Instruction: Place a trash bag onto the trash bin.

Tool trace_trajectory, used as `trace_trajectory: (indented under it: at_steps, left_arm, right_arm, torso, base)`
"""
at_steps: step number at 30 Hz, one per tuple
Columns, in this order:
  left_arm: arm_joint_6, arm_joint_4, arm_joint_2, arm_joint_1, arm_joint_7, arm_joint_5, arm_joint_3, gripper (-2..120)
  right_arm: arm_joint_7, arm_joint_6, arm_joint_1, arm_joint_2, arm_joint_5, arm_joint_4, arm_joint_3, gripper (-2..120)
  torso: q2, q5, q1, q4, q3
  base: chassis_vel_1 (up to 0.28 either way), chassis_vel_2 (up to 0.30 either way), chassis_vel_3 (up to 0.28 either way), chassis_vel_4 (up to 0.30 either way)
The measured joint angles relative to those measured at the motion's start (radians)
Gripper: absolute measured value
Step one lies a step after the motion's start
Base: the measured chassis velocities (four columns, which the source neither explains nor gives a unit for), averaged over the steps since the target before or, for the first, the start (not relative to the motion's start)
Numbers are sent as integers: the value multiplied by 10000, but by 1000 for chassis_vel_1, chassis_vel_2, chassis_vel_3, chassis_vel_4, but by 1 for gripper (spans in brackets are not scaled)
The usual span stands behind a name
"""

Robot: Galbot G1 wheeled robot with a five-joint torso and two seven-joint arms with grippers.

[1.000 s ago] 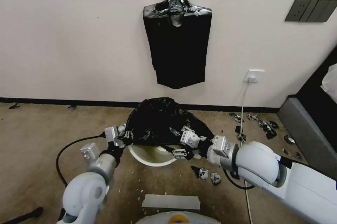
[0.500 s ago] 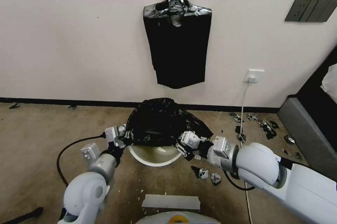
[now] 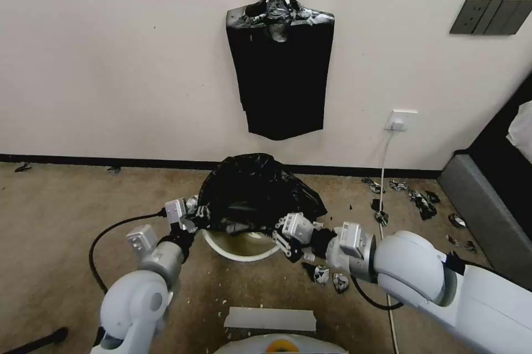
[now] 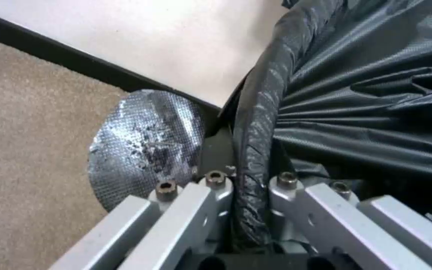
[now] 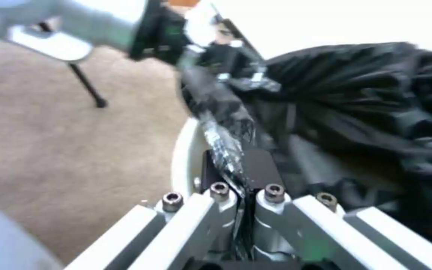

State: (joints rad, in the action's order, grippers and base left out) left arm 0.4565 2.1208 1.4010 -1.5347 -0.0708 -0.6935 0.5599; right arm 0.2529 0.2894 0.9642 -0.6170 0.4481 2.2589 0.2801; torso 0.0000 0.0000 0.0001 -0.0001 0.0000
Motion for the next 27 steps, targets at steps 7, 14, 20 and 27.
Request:
trace_trajectory:
  at_steps: [7, 14, 20, 27]
  left_arm:
    - [136, 175, 126, 32, -345, -480, 0, 3]
    - [304, 404, 209, 73, -779, -1025, 33, 3]
    - [536, 708, 366, 84, -1411, -1920, 125, 3]
    - [789, 1091, 509, -18, -1678, -2596, 161, 3]
  right_arm:
    - [181, -104, 254, 77, -303, 50, 329, 0]
    - [262, -142, 376, 67, -630, -34, 787, 0]
    - [292, -274, 449, -146, -985, -462, 1226, 0]
    - [282, -536, 546, -520, -1281, -1448, 1175, 0]
  torso:
    - [0, 0, 0, 1, 0]
    - [0, 0, 0, 0, 0]
    - [0, 1, 0, 1, 0]
    - [0, 1, 0, 1, 0]
  base:
    - [0, 0, 0, 0]
    - [0, 0, 0, 0]
    - [0, 0, 0, 0]
    - [0, 0, 0, 0]
